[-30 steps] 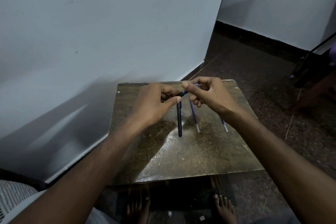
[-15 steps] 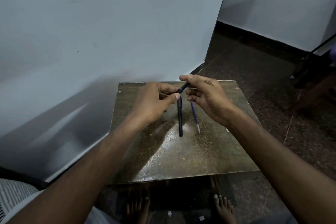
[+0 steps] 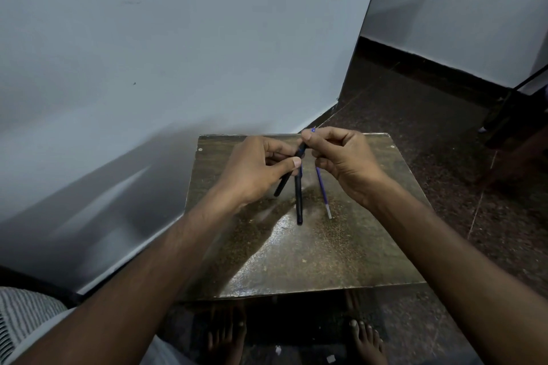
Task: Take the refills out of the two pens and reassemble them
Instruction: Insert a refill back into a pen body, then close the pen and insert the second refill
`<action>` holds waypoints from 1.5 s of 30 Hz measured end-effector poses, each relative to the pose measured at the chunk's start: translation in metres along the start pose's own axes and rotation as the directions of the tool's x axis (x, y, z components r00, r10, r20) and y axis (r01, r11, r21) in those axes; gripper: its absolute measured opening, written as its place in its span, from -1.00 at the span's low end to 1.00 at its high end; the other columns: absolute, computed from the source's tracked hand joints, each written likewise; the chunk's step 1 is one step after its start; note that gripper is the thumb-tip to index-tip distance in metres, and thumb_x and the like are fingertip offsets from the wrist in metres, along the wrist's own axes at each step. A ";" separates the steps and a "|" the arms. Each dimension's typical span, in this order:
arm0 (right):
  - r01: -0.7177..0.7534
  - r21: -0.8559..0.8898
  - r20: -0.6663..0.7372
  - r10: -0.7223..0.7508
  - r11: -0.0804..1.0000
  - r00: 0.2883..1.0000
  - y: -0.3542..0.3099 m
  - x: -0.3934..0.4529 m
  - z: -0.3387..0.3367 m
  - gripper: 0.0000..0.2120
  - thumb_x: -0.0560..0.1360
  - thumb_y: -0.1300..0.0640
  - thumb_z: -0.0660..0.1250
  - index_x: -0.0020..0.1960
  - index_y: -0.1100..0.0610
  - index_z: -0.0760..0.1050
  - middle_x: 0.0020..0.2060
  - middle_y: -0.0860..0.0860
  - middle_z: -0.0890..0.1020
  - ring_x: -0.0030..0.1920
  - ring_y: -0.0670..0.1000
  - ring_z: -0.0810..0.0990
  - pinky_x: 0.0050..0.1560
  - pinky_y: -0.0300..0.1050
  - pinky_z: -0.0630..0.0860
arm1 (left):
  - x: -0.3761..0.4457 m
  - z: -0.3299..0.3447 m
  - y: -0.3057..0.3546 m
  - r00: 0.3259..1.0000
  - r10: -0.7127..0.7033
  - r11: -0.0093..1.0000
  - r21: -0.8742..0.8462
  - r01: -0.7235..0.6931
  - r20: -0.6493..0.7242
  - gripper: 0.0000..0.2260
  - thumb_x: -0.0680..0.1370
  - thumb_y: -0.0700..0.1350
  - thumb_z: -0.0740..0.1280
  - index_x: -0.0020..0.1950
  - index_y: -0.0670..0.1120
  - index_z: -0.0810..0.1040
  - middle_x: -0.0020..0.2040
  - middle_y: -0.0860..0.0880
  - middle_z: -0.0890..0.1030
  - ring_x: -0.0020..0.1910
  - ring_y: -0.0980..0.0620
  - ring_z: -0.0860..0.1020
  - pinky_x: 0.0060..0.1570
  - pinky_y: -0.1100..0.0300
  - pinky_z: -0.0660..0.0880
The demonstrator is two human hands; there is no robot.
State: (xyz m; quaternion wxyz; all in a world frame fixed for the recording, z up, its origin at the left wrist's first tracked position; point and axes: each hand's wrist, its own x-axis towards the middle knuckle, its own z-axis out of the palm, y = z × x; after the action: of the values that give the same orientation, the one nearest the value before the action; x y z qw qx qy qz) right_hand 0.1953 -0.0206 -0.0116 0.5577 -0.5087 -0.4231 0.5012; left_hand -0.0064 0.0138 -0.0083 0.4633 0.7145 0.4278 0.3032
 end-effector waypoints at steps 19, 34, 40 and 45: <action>-0.063 0.056 0.171 0.052 0.996 0.984 -0.003 0.001 -0.004 -0.77 0.70 0.02 0.37 0.24 0.10 0.72 0.18 0.08 0.80 0.00 -0.03 0.77 -0.22 -0.22 0.63 | 0.001 0.002 -0.001 0.998 -0.019 0.998 -0.065 0.023 0.065 -0.88 0.64 -0.09 0.53 0.17 0.02 0.79 -0.04 0.09 0.84 -0.02 0.17 0.81 0.11 0.21 0.71; 0.048 -0.140 -0.169 -0.072 0.989 0.983 -0.003 0.012 0.025 -0.83 0.54 0.05 0.60 -0.09 0.16 0.76 -0.20 0.00 0.82 -0.30 -0.27 0.69 -0.32 -0.42 0.50 | -0.001 0.002 0.004 0.997 -0.052 0.998 0.024 0.054 -0.053 -0.87 0.66 -0.12 0.51 0.19 -0.09 0.76 -0.01 0.01 0.82 -0.15 0.17 0.80 -0.05 0.29 0.70; 0.005 -0.537 -0.159 -0.107 0.843 0.981 0.004 0.012 0.039 -0.65 0.73 -0.12 0.30 0.19 0.10 0.75 0.02 -0.04 0.82 0.03 -0.12 0.75 0.11 -0.08 0.62 | -0.003 -0.014 -0.007 0.968 0.032 0.948 0.316 0.050 -0.248 -0.91 0.64 -0.12 0.50 0.12 -0.02 0.78 -0.22 0.15 0.74 -0.24 0.21 0.73 -0.19 0.50 0.55; 0.178 -0.927 0.092 -0.262 0.329 0.961 0.019 0.010 0.046 -0.73 0.61 -0.05 0.51 0.19 0.10 0.75 0.00 -0.01 0.81 -0.09 -0.09 0.70 -0.02 -0.20 0.59 | 0.001 -0.030 -0.020 0.934 0.026 0.918 0.377 0.118 -0.356 -0.84 0.59 -0.07 0.55 0.13 -0.09 0.77 -0.16 0.06 0.76 -0.18 0.11 0.75 0.05 0.12 0.71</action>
State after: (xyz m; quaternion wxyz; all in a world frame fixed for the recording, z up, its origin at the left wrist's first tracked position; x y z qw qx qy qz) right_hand 0.1487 -0.0049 -0.0252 0.2512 -0.6898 -0.6748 0.0758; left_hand -0.0377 0.0305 -0.0148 0.2332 0.7160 0.5731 0.3234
